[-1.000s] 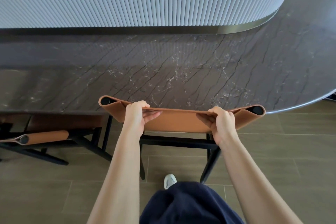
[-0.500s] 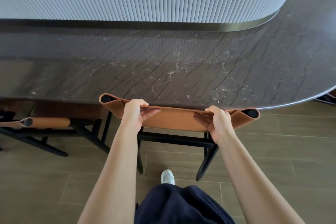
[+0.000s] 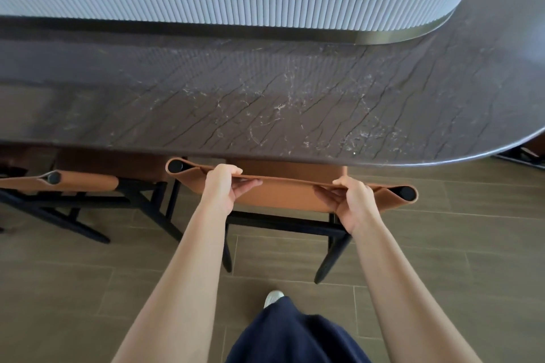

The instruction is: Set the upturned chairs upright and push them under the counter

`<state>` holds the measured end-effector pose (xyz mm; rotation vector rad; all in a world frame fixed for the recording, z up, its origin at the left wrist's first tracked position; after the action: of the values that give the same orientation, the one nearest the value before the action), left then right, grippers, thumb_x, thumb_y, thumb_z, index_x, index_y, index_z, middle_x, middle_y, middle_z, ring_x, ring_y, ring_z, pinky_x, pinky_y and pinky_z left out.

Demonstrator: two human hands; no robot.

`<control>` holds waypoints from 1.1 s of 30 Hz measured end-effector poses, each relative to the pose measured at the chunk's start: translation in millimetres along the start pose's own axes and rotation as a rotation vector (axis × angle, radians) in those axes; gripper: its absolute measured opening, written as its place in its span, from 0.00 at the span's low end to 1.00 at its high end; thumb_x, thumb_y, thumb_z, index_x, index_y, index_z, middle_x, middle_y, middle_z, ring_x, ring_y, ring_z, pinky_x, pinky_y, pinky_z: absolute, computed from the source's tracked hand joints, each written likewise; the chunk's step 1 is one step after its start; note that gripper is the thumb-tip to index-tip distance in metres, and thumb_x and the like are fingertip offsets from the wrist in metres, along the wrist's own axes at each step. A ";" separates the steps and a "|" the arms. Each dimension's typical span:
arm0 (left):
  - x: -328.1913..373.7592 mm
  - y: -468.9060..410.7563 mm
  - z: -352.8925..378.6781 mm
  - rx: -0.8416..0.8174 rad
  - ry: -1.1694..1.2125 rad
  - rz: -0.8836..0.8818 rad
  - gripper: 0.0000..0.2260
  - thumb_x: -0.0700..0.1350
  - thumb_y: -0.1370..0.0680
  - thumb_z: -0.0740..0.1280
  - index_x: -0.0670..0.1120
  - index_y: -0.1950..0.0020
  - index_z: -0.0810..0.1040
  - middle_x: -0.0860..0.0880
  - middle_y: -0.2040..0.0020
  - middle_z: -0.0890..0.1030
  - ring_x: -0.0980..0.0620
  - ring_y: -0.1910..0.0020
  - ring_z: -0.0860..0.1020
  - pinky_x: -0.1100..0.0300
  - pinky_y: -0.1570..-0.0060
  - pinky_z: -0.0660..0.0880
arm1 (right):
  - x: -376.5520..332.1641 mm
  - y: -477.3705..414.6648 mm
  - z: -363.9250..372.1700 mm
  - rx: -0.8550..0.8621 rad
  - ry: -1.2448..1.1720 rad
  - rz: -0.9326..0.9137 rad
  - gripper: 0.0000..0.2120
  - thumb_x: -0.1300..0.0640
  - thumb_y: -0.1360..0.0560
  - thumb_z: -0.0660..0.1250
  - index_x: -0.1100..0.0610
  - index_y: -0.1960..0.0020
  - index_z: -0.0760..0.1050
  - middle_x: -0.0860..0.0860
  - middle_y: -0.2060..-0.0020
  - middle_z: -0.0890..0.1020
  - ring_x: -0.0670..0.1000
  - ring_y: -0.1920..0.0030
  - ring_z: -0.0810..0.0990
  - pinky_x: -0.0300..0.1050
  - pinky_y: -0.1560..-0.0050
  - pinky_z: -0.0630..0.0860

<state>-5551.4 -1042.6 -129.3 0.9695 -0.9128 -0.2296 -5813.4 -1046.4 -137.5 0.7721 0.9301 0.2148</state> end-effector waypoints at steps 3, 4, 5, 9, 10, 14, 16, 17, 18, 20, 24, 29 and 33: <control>0.1 0.0 -0.9 -0.007 0.010 0.013 0.14 0.30 0.24 0.61 0.40 0.40 0.71 0.35 0.49 0.79 0.37 0.62 0.84 0.48 0.59 0.83 | -1.8 3.1 -1.2 -0.009 -0.047 -0.001 0.06 0.74 0.27 0.60 0.64 0.59 0.69 0.61 0.70 0.78 0.62 0.66 0.83 0.56 0.62 0.83; -0.7 1.4 -1.7 -0.010 0.009 0.011 0.13 0.30 0.24 0.61 0.40 0.42 0.72 0.35 0.49 0.79 0.37 0.63 0.84 0.48 0.58 0.83 | -1.1 5.0 -1.4 -0.008 -0.052 0.001 0.07 0.74 0.27 0.60 0.64 0.59 0.70 0.62 0.69 0.78 0.62 0.65 0.83 0.57 0.61 0.83; -2.0 2.7 -3.8 -0.007 0.009 0.007 0.12 0.30 0.24 0.61 0.40 0.43 0.72 0.35 0.49 0.79 0.37 0.63 0.84 0.48 0.59 0.83 | 0.4 7.3 -2.4 -0.004 -0.054 0.004 0.07 0.74 0.27 0.60 0.64 0.59 0.70 0.62 0.67 0.78 0.62 0.63 0.82 0.57 0.61 0.83; -10.3 6.2 -4.4 -0.036 0.009 -0.010 0.09 0.29 0.25 0.61 0.40 0.49 0.72 0.35 0.48 0.78 0.37 0.62 0.84 0.48 0.59 0.83 | 3.9 9.7 -8.5 0.026 -0.050 0.006 0.06 0.74 0.26 0.59 0.67 0.53 0.70 0.64 0.61 0.76 0.64 0.56 0.80 0.59 0.60 0.83; -15.8 6.7 -5.7 -0.035 0.015 -0.018 0.09 0.28 0.25 0.61 0.40 0.50 0.72 0.35 0.48 0.77 0.38 0.64 0.84 0.47 0.57 0.82 | 4.5 8.9 -12.3 0.049 -0.043 0.008 0.08 0.75 0.26 0.58 0.68 0.49 0.69 0.65 0.57 0.76 0.66 0.51 0.80 0.60 0.57 0.83; -42.3 8.6 -18.7 -0.009 0.023 -0.059 0.09 0.28 0.25 0.61 0.39 0.51 0.72 0.36 0.47 0.76 0.39 0.62 0.83 0.45 0.56 0.82 | 17.4 13.0 -36.1 0.129 -0.046 0.030 0.10 0.77 0.27 0.56 0.68 0.49 0.68 0.68 0.47 0.73 0.67 0.48 0.79 0.61 0.59 0.82; -52.7 8.7 -25.6 0.005 0.024 -0.070 0.09 0.27 0.25 0.61 0.38 0.49 0.72 0.37 0.49 0.76 0.38 0.58 0.82 0.46 0.59 0.82 | 25.5 14.6 -47.9 0.164 -0.030 0.038 0.10 0.78 0.28 0.55 0.68 0.51 0.69 0.67 0.51 0.73 0.64 0.56 0.79 0.56 0.69 0.82; -57.3 9.5 -27.9 0.008 0.015 -0.075 0.11 0.27 0.25 0.61 0.37 0.46 0.72 0.36 0.49 0.76 0.38 0.58 0.82 0.46 0.61 0.82 | 28.7 15.2 -53.3 0.180 -0.018 0.037 0.11 0.78 0.28 0.56 0.68 0.50 0.69 0.67 0.52 0.74 0.64 0.58 0.79 0.54 0.72 0.81; -61.9 10.6 -30.4 0.014 0.010 -0.080 0.12 0.27 0.25 0.61 0.37 0.44 0.71 0.36 0.48 0.76 0.37 0.57 0.82 0.47 0.62 0.82 | 31.2 15.7 -57.5 0.186 -0.008 0.033 0.13 0.78 0.28 0.56 0.68 0.47 0.69 0.67 0.53 0.74 0.63 0.59 0.79 0.52 0.73 0.81; -65.4 11.2 -33.3 0.011 0.028 -0.079 0.14 0.26 0.25 0.60 0.37 0.41 0.70 0.35 0.47 0.78 0.36 0.56 0.82 0.47 0.64 0.82 | 31.6 14.6 -58.1 0.173 -0.002 0.025 0.16 0.79 0.28 0.56 0.68 0.44 0.67 0.67 0.53 0.74 0.63 0.59 0.79 0.51 0.73 0.80; -59.2 6.5 -41.0 0.012 0.056 -0.061 0.09 0.27 0.24 0.60 0.37 0.49 0.71 0.35 0.49 0.78 0.36 0.54 0.82 0.48 0.64 0.83 | 30.9 9.4 -41.3 0.132 0.016 0.021 0.13 0.80 0.28 0.56 0.67 0.48 0.68 0.66 0.56 0.75 0.64 0.59 0.80 0.52 0.73 0.80; -51.0 -8.4 -41.2 -0.010 0.055 -0.055 0.07 0.28 0.24 0.61 0.38 0.53 0.73 0.36 0.52 0.79 0.36 0.52 0.82 0.50 0.63 0.83 | 31.0 -7.3 -20.7 0.118 0.013 0.019 0.12 0.80 0.28 0.55 0.66 0.54 0.67 0.63 0.61 0.73 0.63 0.61 0.78 0.52 0.76 0.79; -49.6 -17.0 -24.3 -0.030 0.070 -0.052 0.07 0.27 0.24 0.61 0.38 0.54 0.73 0.37 0.55 0.78 0.37 0.53 0.81 0.48 0.58 0.82 | 21.2 -25.7 -22.1 0.125 0.031 0.034 0.11 0.79 0.27 0.55 0.66 0.54 0.67 0.65 0.59 0.74 0.64 0.60 0.78 0.51 0.76 0.79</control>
<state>-5560.2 -1010.4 -176.6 0.9688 -0.8190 -0.2515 -5822.0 -1043.5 -176.5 0.9023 0.9671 0.2010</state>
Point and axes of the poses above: each hand's wrist, its own y-axis away from the middle knuckle, its own z-axis out of the palm, x = y × z, the point moved 8 cm from there along -y, towards the middle knuckle
